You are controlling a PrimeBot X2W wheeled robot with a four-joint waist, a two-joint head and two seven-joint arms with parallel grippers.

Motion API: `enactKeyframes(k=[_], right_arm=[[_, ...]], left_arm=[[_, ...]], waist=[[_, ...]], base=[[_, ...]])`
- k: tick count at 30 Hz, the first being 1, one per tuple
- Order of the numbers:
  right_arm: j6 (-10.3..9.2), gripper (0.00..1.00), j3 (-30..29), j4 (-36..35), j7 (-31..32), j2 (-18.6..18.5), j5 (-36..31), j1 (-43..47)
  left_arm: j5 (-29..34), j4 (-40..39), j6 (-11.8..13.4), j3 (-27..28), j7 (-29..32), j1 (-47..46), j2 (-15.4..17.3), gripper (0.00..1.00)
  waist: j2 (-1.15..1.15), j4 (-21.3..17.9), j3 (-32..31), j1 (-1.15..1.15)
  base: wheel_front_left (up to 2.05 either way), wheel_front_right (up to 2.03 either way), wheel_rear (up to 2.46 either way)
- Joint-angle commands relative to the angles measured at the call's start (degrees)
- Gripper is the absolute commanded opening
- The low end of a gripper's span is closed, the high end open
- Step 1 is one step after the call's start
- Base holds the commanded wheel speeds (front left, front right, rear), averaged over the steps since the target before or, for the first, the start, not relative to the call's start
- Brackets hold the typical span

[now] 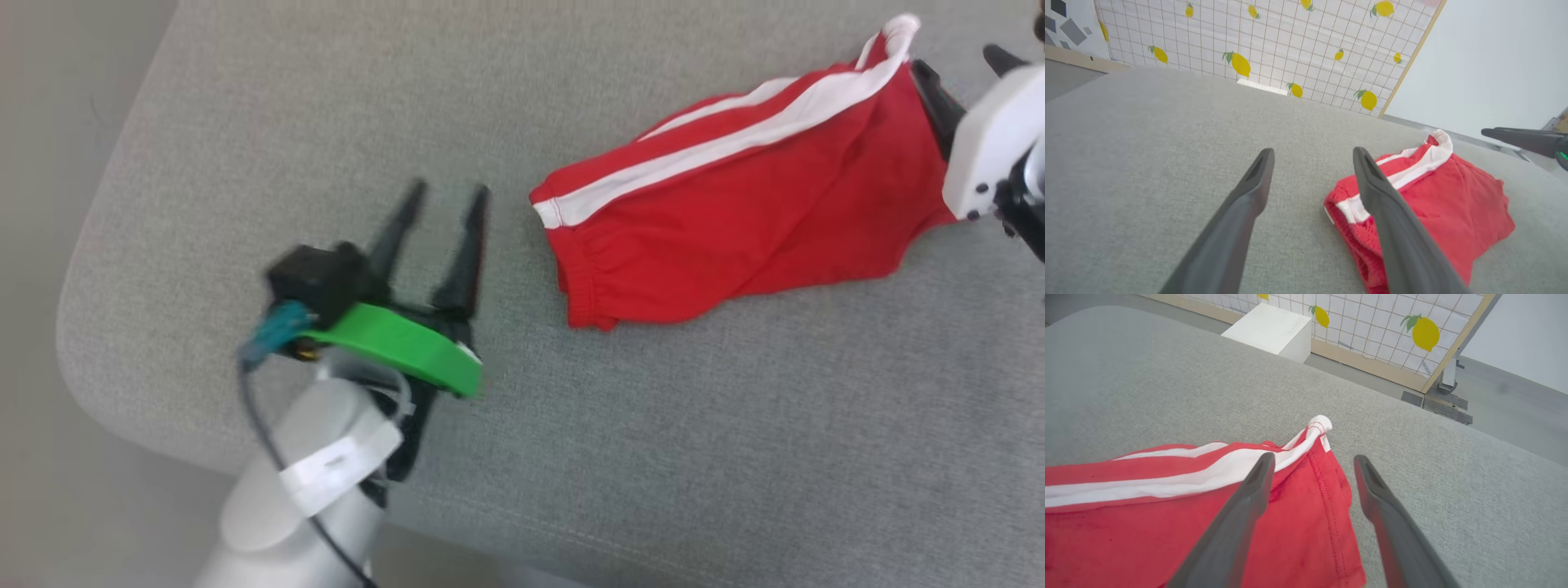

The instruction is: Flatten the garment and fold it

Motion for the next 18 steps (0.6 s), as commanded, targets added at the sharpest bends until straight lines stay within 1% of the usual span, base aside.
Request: enactKeyframes(k=[1,5,7,9,13,18], right_arm=[[-0.08,1.0,-1.6,0.0,-1.3,0.8,0.2,1.2],[-0.08,1.0,-5.5,1.5,-3.7,2.8,-0.5,1.8],[-0.08,1.0,-8.0,3.4,-4.5,4.1,-1.1,1.4],[-0.08,1.0,-10.5,5.7,-4.6,5.3,-1.8,0.7],[-0.08,1.0,-14.5,10.3,-4.1,6.5,-4.4,-1.2],[-0.08,1.0,-17.8,15.4,-1.9,7.2,-8.2,-4.1]], left_arm=[[2.8,-1.6,-1.2,2.4,-0.4,1.2,-0.6,1.0],[10.1,-4.7,-4.3,8.9,-0.4,4.4,-3.0,1.0],[13.4,-6.3,-5.8,12.3,-0.4,6.0,-4.5,1.0],[15.8,-7.4,-6.7,14.6,-0.4,7.2,-5.6,1.0],[18.7,-8.7,-7.7,17.0,-0.4,8.6,-6.9,1.0],[20.0,-10.4,-8.1,18.7,-0.4,9.2,-7.4,1.0]], waist=[[0.0,-0.3,-1.3,-0.01],[0.0,-0.2,-1.2,-0.01],[0.0,-0.1,-0.9,-0.01],[0.0,0.1,-0.6,-0.01],[0.0,1.0,0.3,-0.01],[0.0,2.1,1.6,-0.01]], base=[[0.0,0.0,0.0],[0.0,0.0,0.0],[0.0,0.0,0.0],[0.0,0.0,0.0],[0.0,0.0,0.0],[0.0,0.0,0.0]])
